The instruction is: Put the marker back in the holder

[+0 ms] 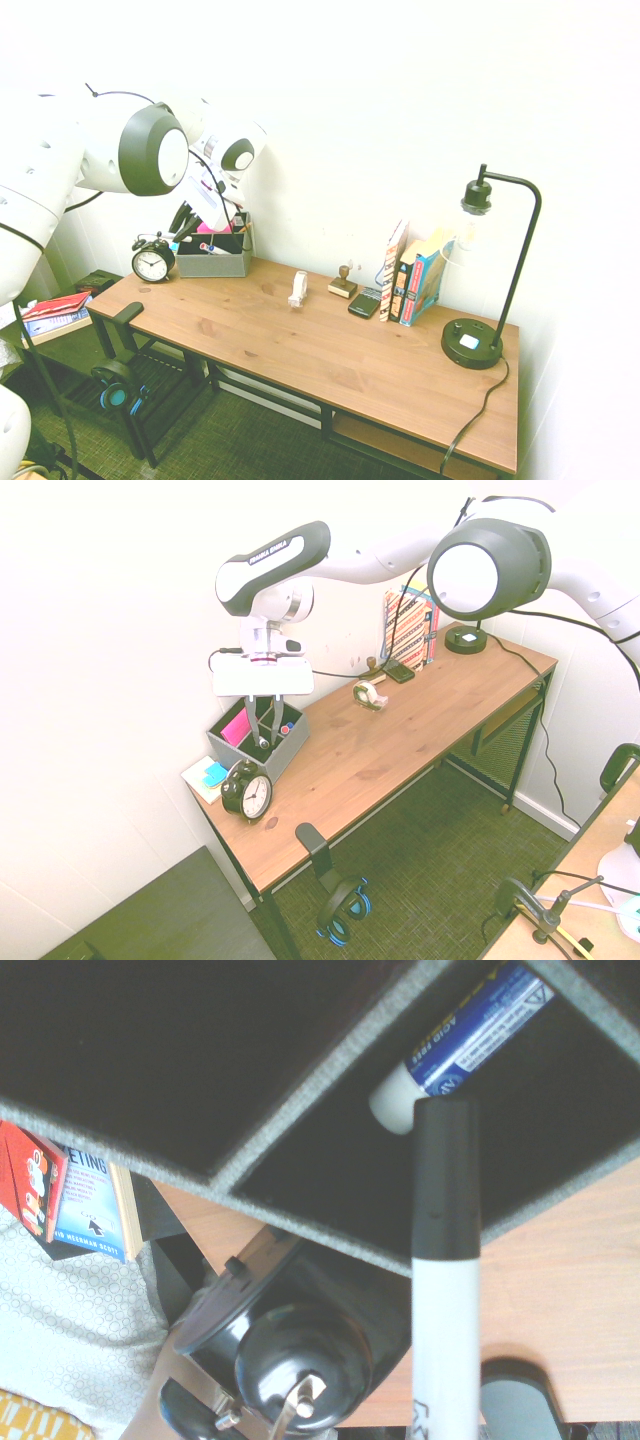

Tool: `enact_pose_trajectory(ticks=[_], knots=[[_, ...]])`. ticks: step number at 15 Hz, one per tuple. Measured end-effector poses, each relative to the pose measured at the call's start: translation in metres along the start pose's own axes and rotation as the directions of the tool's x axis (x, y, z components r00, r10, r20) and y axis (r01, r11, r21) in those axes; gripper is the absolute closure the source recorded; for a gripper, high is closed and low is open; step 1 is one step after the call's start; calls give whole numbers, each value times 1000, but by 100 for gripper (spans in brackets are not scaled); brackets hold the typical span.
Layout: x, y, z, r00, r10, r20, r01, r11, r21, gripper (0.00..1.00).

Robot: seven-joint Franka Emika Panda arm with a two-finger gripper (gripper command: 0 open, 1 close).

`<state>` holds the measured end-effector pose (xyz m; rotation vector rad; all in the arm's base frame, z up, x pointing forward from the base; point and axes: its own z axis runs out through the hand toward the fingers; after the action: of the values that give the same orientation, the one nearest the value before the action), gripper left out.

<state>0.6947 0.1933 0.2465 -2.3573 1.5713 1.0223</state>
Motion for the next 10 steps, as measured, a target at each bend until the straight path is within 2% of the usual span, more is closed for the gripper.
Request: enact_pose_trajectory(ticks=[7,10], knots=[[7,9,-17,1000,-6,-12,6,1000,17,0],[14,36,-42,986,-89,-142,88,996,-16,0]])
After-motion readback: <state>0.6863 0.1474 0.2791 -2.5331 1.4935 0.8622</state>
